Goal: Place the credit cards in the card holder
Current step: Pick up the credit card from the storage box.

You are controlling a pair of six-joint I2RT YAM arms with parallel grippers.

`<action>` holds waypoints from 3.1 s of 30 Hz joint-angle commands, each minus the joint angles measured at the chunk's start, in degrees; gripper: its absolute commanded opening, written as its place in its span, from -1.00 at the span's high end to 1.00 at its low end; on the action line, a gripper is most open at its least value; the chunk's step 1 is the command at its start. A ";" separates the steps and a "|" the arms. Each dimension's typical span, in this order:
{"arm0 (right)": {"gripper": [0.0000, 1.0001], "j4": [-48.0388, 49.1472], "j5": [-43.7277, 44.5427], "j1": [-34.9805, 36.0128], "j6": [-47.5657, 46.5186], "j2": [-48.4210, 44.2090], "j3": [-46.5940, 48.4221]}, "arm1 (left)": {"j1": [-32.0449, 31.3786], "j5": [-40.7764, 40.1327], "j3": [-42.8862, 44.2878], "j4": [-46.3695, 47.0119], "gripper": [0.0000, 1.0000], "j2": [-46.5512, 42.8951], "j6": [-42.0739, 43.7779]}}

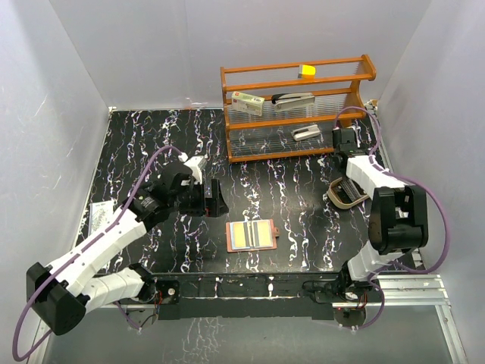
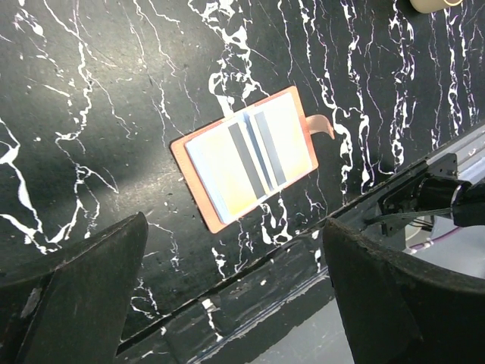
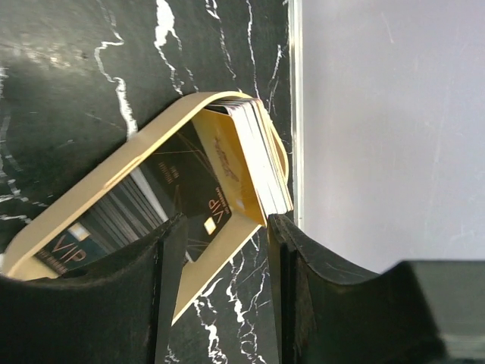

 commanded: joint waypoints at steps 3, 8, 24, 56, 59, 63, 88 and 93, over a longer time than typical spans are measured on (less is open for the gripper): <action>0.13 5.17 3.51 -2.47 -3.23 3.15 2.47 | -0.23 -4.02 0.73 -1.73 -0.97 -3.17 4.15; 0.13 6.58 4.10 -4.23 -4.36 5.42 2.21 | -0.22 -5.95 -1.49 -0.58 -0.97 -5.23 4.85; 0.36 9.73 4.20 -5.81 -5.58 7.38 1.17 | -0.20 -9.43 -3.14 -0.35 -0.97 -8.81 4.93; 1.00 2.66 0.79 -5.91 -3.36 3.06 5.94 | -0.19 -9.07 -4.75 1.11 -0.97 -9.65 4.15; 1.00 0.69 -0.39 -5.91 -2.18 2.12 6.56 | -0.18 -8.78 -4.81 1.45 -0.97 -9.52 3.98; 1.00 -2.78 -0.84 -5.83 0.07 1.29 8.03 | -0.20 -8.14 -5.06 1.99 -0.97 -9.27 3.80; 1.00 -4.80 -5.59 -5.95 4.94 1.51 8.20 | -0.19 -9.39 -6.15 1.98 -0.97 -8.85 0.64; 1.00 -5.09 -6.37 -6.21 5.17 2.93 8.95 | -0.22 -11.32 -6.04 1.67 -0.97 -8.57 -0.04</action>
